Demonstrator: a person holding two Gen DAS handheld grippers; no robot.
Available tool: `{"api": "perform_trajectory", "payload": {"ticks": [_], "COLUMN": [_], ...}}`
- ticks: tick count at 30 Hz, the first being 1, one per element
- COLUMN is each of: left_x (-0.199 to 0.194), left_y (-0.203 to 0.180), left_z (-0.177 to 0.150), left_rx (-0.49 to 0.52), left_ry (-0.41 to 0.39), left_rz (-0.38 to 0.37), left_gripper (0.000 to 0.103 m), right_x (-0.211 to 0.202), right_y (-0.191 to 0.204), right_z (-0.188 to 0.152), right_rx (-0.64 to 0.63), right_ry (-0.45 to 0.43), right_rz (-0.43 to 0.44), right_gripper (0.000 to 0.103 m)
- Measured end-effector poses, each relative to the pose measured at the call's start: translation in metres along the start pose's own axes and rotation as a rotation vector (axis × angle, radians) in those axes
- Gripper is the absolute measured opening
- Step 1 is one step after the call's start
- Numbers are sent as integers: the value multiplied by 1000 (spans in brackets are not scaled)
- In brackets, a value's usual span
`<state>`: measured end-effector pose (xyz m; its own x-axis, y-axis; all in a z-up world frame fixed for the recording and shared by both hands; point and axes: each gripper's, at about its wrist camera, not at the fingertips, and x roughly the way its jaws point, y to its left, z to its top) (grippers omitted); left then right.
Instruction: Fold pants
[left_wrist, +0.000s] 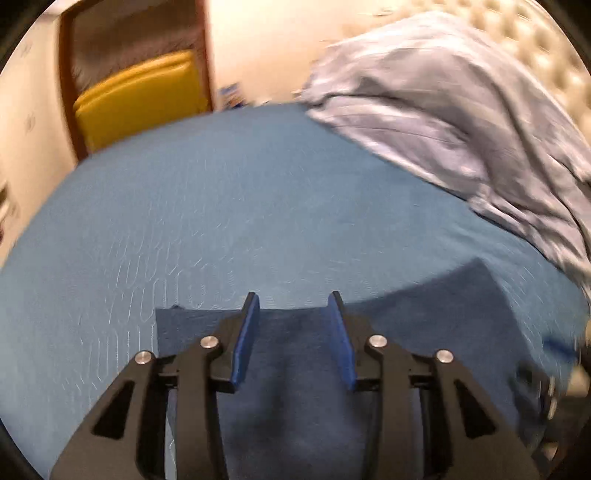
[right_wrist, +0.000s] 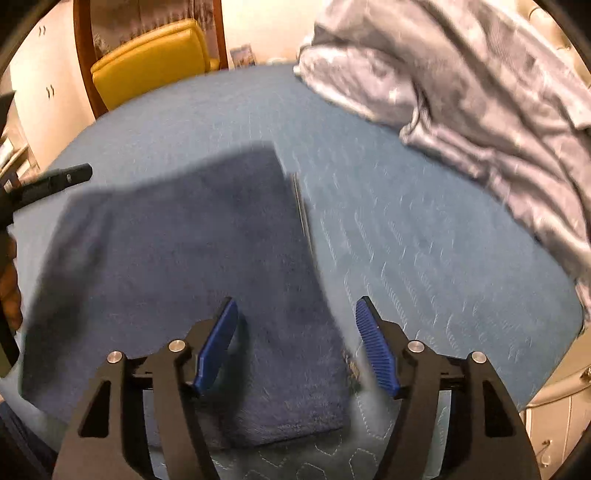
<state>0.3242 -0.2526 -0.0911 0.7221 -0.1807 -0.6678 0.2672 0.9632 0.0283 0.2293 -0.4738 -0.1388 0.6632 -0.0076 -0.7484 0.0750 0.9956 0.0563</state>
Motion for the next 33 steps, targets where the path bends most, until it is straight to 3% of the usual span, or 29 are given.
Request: {"api": "perform_trajectory", "payload": {"ticks": [3,4,6,8,10,13,16,21,23,28,33], "left_x": [-26,-33,-45,-47,-41,-43,-55,-68,-57,-63,-65], "left_y": [-18,-30,-56,-78,-91,-101,-89,-61,-55,-56,-51], "left_z": [-31,-46,-78,-107,-131,-138,-137,-146,-154,-160,-159], "left_rx": [-54,-38,17,71,105,145,65,-17,-33,-52,-60], "left_ry": [18,33,51,92,124,98,77,65,124,128,131], "left_rz": [-89,-129,-155,-189,-155,-114,-138,-45,-50,-67,-75], "left_gripper": [36,30,24,24,24,24,24,25,26,30,31], "right_x": [-2,5,24,50,84,96,88,26,15,15,18], "right_y": [16,24,36,44,47,41,44,50,54,55,57], "right_z": [35,49,66,78,81,75,76,52,34,-11,-24], "right_rx": [-49,-73,-122,-159,-202,-196,-192,-136,-125,-79,-97], "right_ry": [-52,-57,-44,-21,50,35,25,-33,-15,77,79], "right_rz": [18,26,17,0,-64,-67,-81,-40,-38,-41,-54], "right_gripper": [65,64,52,42,35,35,36,43,54,54,56]}}
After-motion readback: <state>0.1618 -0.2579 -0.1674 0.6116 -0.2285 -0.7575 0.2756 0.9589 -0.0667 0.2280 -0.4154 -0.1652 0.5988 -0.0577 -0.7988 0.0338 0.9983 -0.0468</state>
